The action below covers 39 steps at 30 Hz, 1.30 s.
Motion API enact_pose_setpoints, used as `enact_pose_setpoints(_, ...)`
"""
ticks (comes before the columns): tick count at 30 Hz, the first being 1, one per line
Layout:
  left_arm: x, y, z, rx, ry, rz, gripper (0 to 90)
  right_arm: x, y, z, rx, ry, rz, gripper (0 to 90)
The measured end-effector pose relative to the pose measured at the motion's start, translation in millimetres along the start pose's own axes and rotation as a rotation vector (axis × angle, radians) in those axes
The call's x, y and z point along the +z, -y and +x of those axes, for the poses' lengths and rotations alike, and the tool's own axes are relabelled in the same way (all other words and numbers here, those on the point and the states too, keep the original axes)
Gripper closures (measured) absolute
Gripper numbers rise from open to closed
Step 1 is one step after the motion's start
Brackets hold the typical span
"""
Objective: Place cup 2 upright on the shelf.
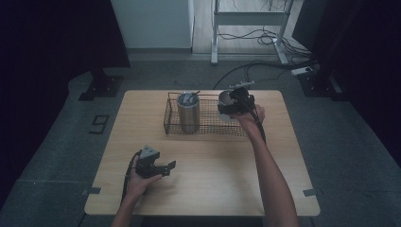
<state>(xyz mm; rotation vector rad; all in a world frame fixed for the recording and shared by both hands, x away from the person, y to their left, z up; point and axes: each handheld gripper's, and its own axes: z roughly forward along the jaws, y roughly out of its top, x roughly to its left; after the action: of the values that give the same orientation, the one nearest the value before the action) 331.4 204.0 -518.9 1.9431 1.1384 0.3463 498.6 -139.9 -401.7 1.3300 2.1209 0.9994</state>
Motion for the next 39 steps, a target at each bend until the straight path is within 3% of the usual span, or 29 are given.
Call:
enact_pose_setpoints(17, 2.3, 1.6, 2.8, -0.005, -0.004, 0.008, 15.7, 24.2, -6.5, -11.1, 0.004, -0.009, 0.017, 7.2)
enact_pose_setpoints(39, 5.2, 2.8, 4.3, -0.005, -0.002, 0.017, 15.7, 48.7, -8.0, -29.9, 0.022, 0.012, 0.047, 7.2)
